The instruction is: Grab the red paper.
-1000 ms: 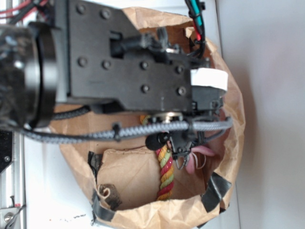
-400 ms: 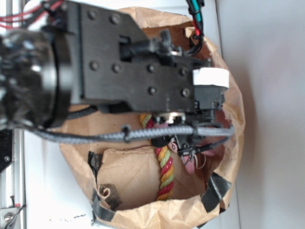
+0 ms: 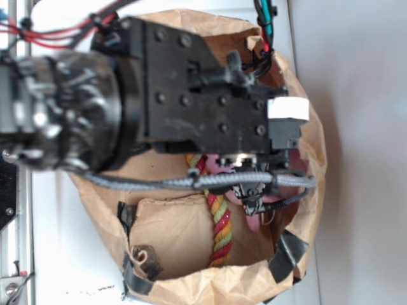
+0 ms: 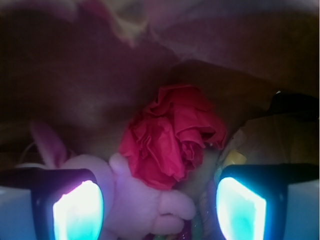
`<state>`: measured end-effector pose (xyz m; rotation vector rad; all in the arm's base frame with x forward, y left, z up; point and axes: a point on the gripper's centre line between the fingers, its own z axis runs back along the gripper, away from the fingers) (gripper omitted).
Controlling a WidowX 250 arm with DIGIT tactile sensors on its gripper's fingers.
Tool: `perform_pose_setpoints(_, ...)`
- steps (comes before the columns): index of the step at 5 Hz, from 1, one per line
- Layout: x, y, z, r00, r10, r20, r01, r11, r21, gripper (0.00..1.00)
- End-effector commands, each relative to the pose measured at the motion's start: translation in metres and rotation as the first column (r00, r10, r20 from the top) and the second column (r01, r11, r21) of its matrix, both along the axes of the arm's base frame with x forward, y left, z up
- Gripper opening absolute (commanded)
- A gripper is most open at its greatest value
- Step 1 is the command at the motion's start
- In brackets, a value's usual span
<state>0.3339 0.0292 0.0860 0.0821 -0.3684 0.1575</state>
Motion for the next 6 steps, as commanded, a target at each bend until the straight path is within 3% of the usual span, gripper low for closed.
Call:
perform_pose_setpoints(1, 0.022, 0.002, 0.012, 0.999, 0.013, 0.051, -0.014, 1.0, 0.019, 1.0)
perform_pose_setpoints(4, 0.037, -0.003, 0.004, 0.997, 0.067, 0.027, -0.067, 0.998, 0.005, 1.0)
perform_pose_setpoints(6, 0.042, -0.011, -0.009, 0.991, 0.132, -0.011, -0.131, 0.99, 0.048, 1.0)
